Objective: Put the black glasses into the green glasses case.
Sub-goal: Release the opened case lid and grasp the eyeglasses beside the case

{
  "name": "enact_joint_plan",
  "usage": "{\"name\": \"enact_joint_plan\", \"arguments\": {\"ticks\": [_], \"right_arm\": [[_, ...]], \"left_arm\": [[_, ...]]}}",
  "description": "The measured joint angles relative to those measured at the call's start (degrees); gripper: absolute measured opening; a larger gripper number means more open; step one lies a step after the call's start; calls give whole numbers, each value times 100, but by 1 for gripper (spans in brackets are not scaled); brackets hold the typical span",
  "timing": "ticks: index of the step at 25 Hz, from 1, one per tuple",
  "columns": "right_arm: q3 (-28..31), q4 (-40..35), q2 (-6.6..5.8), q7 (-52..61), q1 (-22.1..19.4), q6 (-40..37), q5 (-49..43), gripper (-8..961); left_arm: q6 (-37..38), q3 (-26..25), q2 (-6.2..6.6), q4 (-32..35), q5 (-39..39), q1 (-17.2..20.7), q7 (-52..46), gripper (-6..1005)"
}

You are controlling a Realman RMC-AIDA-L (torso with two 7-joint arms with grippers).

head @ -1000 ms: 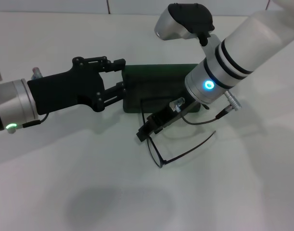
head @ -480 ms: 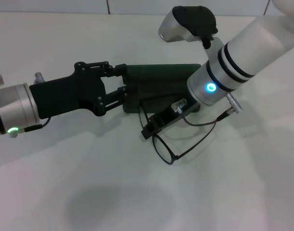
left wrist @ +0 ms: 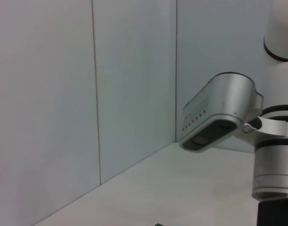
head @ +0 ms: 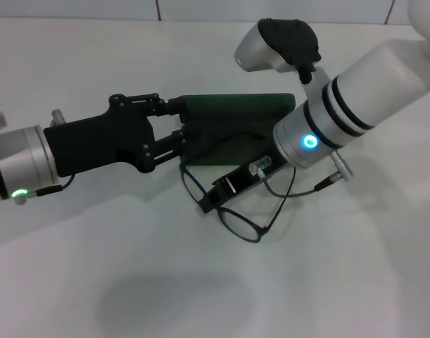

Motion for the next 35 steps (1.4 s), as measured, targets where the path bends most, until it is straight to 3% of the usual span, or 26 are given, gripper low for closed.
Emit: {"name": "enact_joint_plan", "arguments": {"ticks": [10,24,26,27,29,35], "right_arm": [[-119,-827,0,61,-574,-73,-58,231],[114,-1955,-18,-1284,-1816,-352,-90,179],[184,-2219,-17,-1676,-2105,-478,-75,114],[276,-2515,-19,-2131,-2462,-614,-26,81],[348,-2683,-18,-2446,-2680,-718,18,16],[1135,-3214,-25,-3992,-3729,-1464,615,9]], "left_arm": [[112,-100,0,-6,-141,20,-3,454],[1461,-1853,32,-802,-945,-141,-62,453],[1596,-1907,32,-889,-1107,-123,-68,453],[1682,-1921,34,-937,-1223,-101,-73,453],[1833,-1928,30,-1031,-1413,-59,-82,453],[2110,-1931,35,-1304,-1646,-44,-239,452]]}}
